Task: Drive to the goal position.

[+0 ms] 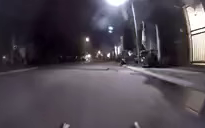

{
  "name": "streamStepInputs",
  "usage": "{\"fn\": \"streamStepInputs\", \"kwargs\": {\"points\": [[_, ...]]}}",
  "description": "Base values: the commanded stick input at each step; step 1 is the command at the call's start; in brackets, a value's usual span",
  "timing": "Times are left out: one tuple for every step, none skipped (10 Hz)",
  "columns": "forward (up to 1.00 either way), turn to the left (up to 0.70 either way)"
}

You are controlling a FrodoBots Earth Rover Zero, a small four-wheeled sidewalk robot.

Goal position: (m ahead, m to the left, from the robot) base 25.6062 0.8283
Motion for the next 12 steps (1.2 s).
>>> {"fn": "streamStepInputs", "kwargs": {"points": [[1.0,0.0],[1.0,0.0],[1.0,0.0],[1.0,0.0],[1.0,0.0],[1.0,0.0],[1.0,0.0],[1.0,0.0],[1.0,0.0],[1.0,-0.19],[1.0,-0.39],[1.0,-0.28]]}}
